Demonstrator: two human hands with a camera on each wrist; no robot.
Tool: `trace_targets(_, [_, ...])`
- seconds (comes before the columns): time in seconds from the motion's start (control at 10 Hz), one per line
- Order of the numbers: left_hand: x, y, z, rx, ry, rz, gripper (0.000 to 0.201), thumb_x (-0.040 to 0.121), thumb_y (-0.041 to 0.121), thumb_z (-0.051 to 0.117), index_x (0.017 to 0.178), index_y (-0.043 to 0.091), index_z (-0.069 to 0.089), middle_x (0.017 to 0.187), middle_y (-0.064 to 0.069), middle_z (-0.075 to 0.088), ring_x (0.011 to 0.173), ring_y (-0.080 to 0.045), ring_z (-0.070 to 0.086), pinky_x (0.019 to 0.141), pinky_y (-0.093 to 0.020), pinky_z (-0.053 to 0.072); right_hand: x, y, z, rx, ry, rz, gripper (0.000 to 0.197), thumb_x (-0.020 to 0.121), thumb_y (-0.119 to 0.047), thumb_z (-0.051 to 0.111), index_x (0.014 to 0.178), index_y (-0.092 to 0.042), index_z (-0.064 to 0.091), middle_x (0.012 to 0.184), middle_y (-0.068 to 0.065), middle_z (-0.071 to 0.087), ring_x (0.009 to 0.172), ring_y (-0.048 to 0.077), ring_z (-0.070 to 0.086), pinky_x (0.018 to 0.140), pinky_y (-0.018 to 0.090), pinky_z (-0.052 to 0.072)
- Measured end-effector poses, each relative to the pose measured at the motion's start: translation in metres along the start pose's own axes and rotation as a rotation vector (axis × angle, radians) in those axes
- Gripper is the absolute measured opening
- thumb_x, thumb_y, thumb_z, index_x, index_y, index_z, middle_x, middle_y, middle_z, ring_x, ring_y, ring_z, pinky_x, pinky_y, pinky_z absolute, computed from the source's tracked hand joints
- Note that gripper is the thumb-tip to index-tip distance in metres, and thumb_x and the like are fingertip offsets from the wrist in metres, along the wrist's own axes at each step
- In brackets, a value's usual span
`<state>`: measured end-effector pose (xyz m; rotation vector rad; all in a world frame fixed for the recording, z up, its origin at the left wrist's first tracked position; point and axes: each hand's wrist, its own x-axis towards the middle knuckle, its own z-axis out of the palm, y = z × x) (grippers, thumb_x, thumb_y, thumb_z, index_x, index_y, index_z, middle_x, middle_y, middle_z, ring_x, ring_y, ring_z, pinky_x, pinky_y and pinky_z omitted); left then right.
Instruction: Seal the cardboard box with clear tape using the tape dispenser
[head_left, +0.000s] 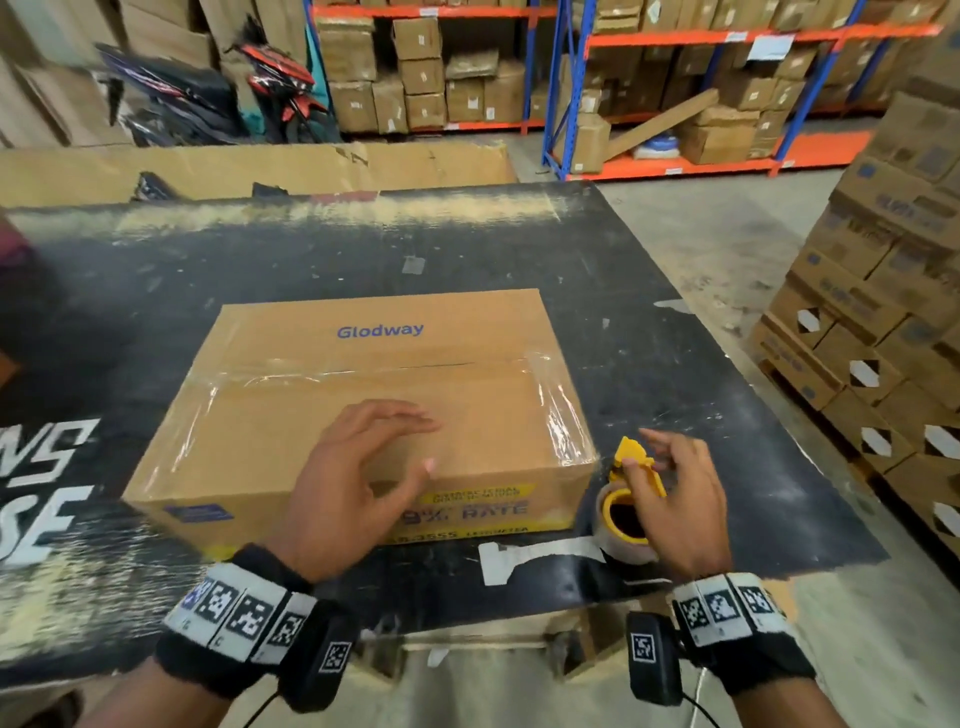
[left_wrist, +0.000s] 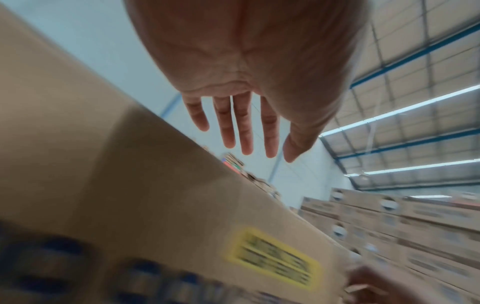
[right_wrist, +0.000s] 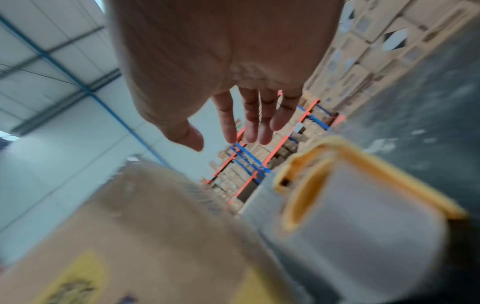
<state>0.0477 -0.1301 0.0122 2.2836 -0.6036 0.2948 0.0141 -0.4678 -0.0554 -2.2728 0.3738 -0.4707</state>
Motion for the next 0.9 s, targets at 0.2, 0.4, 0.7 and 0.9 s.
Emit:
trace_targets(0.2, [-0.049, -0.085, -0.095, 0.343, 0.167, -0.260, 0.044, 0.088, 0.056, 0.054, 0.123, 0.033, 0.068, 0.136, 0.002, 0.059, 0.125, -0.026, 0.054, 0.105, -0.047, 0.043, 0.005, -0.078, 0.033, -0.048, -0.070, -0.304, 0.042, 0.094, -0.038, 0.060, 0.133, -0.023, 0.055, 0.137, -0.001, 0.050, 0.122, 0.020, 0.056, 0.101, 0.042, 0.049])
trace_targets(0.4, [-0.069, -0.135, -0.113, 0.349, -0.051, -0.370, 0.069, 0.092, 0.074, 0.029, 0.151, 0.041, 0.039, 0.164, -0.002, 0.032, 0.148, -0.030, 0.032, 0.119, -0.053, 0.032, -0.008, -0.101, 0.055, -0.328, -0.131, -0.231, 0.053, 0.094, -0.052, 0.050, 0.140, -0.027, 0.056, 0.153, 0.000, 0.042, 0.126, 0.029, 0.057, 0.101, 0.048, 0.050])
trace_targets(0.7, [-0.095, -0.141, -0.130, 0.342, -0.011, -0.351, 0.063, 0.096, 0.067, 0.032, 0.152, 0.040, 0.038, 0.164, 0.002, 0.031, 0.147, -0.024, 0.031, 0.116, -0.046, 0.036, -0.032, -0.119, 0.068, -0.358, -0.104, -0.230, 0.053, 0.093, -0.056, 0.047, 0.138, -0.030, 0.056, 0.151, -0.003, 0.043, 0.125, 0.031, 0.058, 0.099, 0.049, 0.052])
trace_targets(0.9, [-0.100, -0.141, -0.137, 0.117, 0.102, -0.379, 0.062, 0.091, 0.068, 0.044, 0.148, 0.047, 0.041, 0.167, 0.008, 0.017, 0.151, -0.022, 0.027, 0.116, -0.051, 0.035, -0.029, -0.116, 0.056, -0.262, -0.156, -0.216, 0.063, 0.093, -0.061, 0.045, 0.148, -0.031, 0.043, 0.158, -0.005, 0.031, 0.135, 0.028, 0.049, 0.100, 0.051, 0.052])
